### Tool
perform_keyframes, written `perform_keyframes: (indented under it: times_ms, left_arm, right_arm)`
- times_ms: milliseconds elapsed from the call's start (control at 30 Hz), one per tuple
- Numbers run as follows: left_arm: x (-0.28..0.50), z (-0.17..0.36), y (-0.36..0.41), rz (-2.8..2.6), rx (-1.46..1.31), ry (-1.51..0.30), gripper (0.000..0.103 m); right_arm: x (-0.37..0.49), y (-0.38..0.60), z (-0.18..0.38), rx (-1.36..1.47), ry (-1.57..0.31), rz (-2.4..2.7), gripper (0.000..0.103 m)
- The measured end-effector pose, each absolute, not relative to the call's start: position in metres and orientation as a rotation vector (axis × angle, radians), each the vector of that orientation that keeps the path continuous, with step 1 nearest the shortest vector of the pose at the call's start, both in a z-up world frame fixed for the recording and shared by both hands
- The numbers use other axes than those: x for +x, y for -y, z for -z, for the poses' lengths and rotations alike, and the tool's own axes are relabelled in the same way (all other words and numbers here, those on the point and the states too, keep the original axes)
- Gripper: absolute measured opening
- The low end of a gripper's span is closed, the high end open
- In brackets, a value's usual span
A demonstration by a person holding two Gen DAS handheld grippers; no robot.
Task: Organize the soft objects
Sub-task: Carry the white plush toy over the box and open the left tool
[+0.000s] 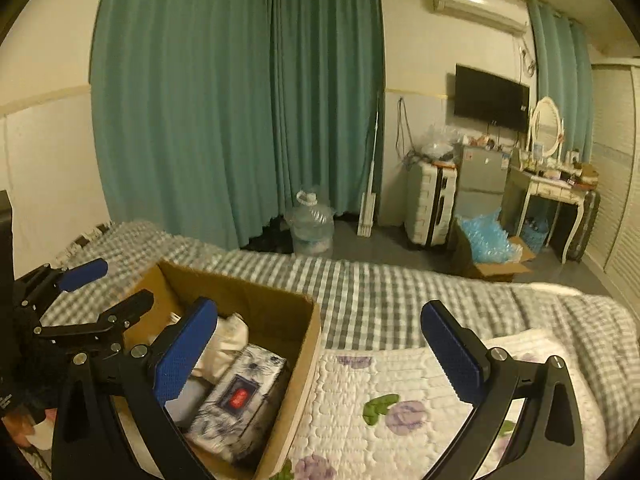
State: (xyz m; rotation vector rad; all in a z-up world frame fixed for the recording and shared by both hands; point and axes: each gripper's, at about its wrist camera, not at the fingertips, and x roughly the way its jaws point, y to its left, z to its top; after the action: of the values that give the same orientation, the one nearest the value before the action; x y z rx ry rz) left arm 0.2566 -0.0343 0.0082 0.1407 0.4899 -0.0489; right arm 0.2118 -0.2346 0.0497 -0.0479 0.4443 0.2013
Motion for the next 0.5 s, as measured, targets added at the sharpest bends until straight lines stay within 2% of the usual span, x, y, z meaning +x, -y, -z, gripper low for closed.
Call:
perform_keyframes:
  times_ms: [100, 167, 200, 333, 500]
  left_arm:
    - [0.224, -0.049, 0.037, 0.051, 0.143, -0.412, 0.071]
    - [0.198, -0.078, 0.035, 0.057, 0.135, -0.35, 0.084]
    - [0.177, -0.097, 0.035, 0.062, 0.129, -0.302, 0.085]
    - [0.115, -0.14, 0.03, 0.071, 0.108, -0.164, 0.086]
    - [0.052, -0.161, 0.016, 0.06, 0.076, -0.064, 0.086]
  right_arm:
    - [0.17, 0.241, -0.091, -0.049, -0.38, -0.196, 0.102]
    - [0.141, 0.244, -0.118, -0.057, -0.34, -0.194, 0.102]
    - [0.131, 0.244, -0.128, -0.062, -0.327, -0.195, 0.102]
    - [0.067, 0.246, -0.17, -0.084, -0.252, -0.193, 0.103]
    - [0.011, 0.244, -0.184, -0.078, -0.181, -0.183, 0.103]
